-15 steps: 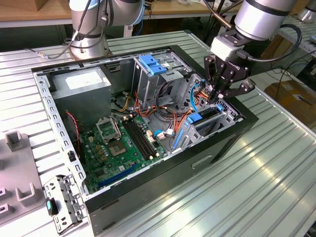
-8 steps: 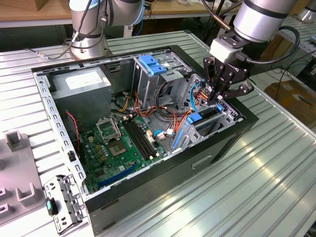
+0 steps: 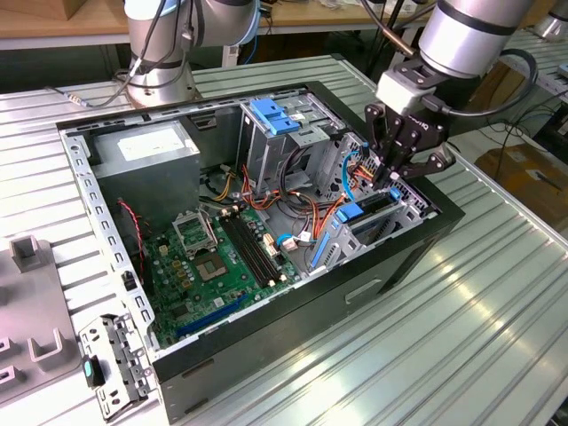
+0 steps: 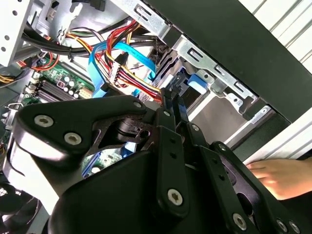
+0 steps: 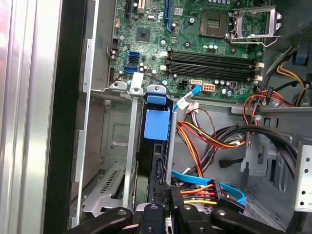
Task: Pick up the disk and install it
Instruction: 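Insert the first disk wire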
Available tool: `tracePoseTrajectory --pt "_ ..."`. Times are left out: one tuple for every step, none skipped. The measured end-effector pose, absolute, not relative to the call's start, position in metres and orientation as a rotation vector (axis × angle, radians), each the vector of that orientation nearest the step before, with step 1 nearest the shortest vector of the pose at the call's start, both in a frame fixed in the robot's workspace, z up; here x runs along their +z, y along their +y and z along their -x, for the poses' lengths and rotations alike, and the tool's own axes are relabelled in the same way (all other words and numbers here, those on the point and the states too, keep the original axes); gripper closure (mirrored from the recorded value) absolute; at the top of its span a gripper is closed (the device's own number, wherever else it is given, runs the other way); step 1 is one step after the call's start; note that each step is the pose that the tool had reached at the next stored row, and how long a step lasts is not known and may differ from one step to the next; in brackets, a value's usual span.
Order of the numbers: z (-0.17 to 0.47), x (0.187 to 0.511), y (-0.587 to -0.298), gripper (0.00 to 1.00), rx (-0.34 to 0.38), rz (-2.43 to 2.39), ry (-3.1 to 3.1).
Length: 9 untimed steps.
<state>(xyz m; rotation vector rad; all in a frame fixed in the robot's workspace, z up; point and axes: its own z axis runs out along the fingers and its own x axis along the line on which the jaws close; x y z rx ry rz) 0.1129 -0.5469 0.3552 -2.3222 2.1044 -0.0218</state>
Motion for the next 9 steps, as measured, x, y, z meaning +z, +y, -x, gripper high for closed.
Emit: tracePoseTrajectory --pt "-0.1129 0.3545 -0.5472 0.83 -0.022 2.321 2.106" --pt "-0.1129 0.3542 -0.5474 0.83 -0.022 2.32 2.107" --pt "-0.1129 0.3536 -0.5475 0.83 -0.022 2.319 2.109" --pt "-0.1129 0.3529 -0.548 0.83 -0.022 2.312 2.116" --pt "-0.1129 0.3524 -0.5486 0.83 -0.022 2.302 2.127" --pt "-0.1129 0.3522 -0.5488 0.83 -0.022 2.297 2.132" --pt "-0.1129 0.352 -0.5488 0.83 -0.022 2.293 2.137" --pt "-0.1127 0.3517 -0.5488 0.83 -0.022 2.286 2.145" --pt "-0.1127 0.3515 -0.5489 0.83 -0.022 2.275 2.157"
